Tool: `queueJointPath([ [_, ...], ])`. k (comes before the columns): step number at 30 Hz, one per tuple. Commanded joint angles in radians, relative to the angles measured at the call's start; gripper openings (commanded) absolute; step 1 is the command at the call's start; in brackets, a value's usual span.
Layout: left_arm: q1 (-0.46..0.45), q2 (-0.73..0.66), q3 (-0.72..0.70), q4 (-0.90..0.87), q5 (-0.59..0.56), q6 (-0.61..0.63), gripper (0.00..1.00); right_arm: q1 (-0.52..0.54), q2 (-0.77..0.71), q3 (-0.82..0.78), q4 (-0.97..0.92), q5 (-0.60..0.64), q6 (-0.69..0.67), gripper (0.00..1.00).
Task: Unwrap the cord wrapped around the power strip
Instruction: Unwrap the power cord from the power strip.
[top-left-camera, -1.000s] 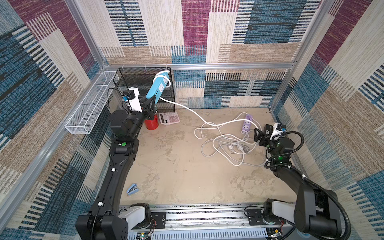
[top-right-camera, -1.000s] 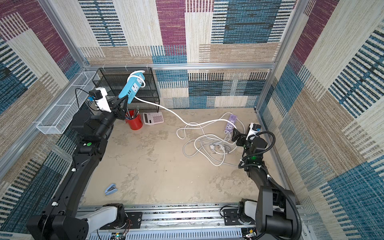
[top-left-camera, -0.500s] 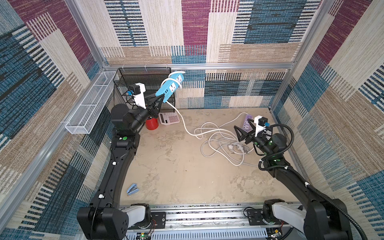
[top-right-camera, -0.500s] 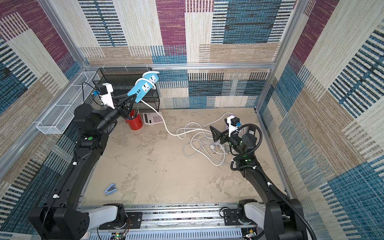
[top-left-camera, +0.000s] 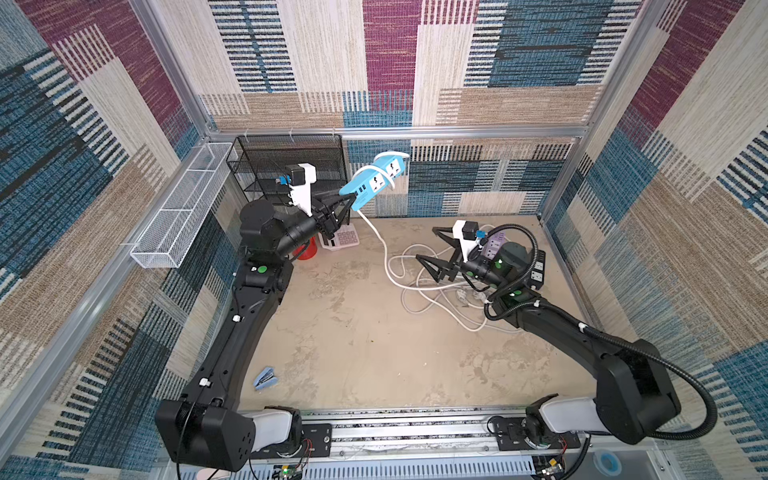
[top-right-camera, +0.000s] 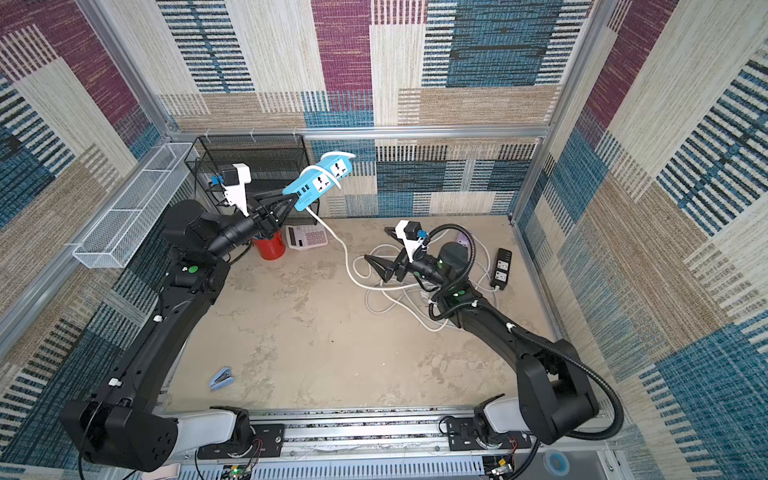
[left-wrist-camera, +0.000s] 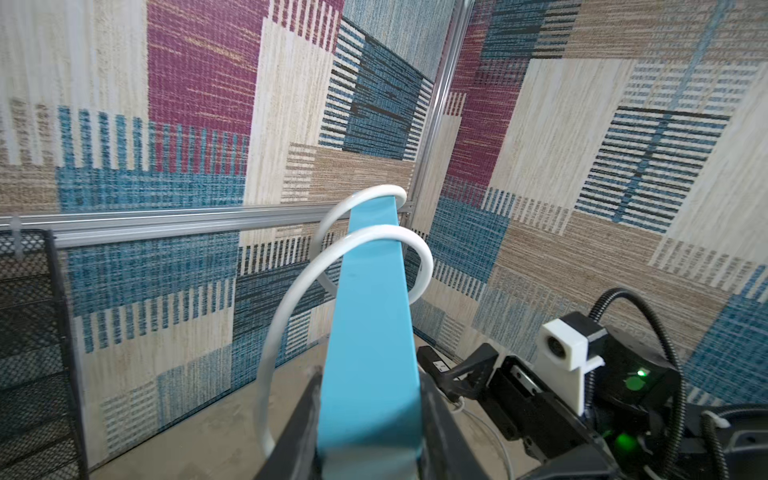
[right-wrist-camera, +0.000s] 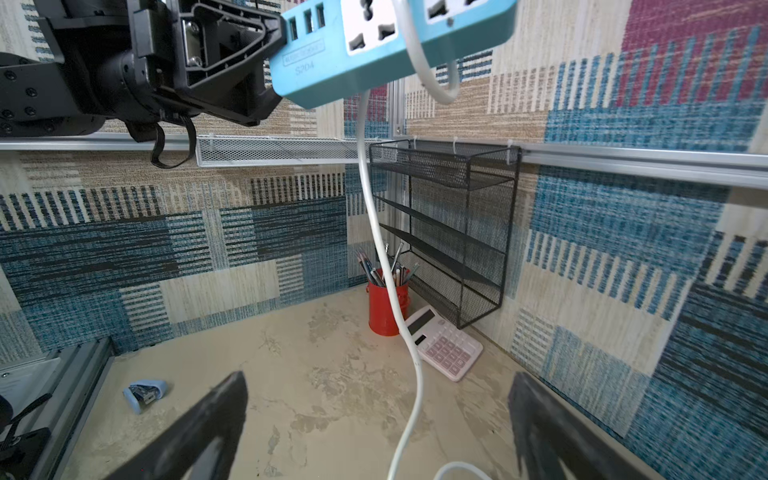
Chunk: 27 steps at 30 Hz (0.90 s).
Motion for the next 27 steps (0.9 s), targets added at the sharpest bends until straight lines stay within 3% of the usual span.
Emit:
queueJointPath([
  [1, -0.025, -0.001, 0.016, 0.046, 0.035, -0.037, 0.0, 0.042, 0.07, 0.074, 0.109, 0.02, -0.001, 0.98],
  [12, -0.069, -0.026, 0.005, 0.111, 0.058, -0.092, 0.0, 0.124, 0.326, 0.274, 0.236, 0.037, 0.056, 1.0],
  [17, -0.072, -0.036, -0.008, 0.153, 0.065, -0.121, 0.0, 0.135, 0.409, 0.344, 0.281, 0.044, 0.102, 0.91],
  [22, -0.074, -0.034, -0.009, 0.175, 0.078, -0.144, 0.0, 0.136, 0.453, 0.383, 0.298, 0.047, 0.127, 0.6],
  [26, -0.077, -0.035, -0.012, 0.186, 0.08, -0.15, 0.0, 0.135, 0.461, 0.401, 0.278, 0.046, 0.129, 0.09],
  [27, -0.077, -0.037, -0.012, 0.186, 0.079, -0.148, 0.0, 0.134, 0.459, 0.398, 0.271, 0.051, 0.128, 0.0],
])
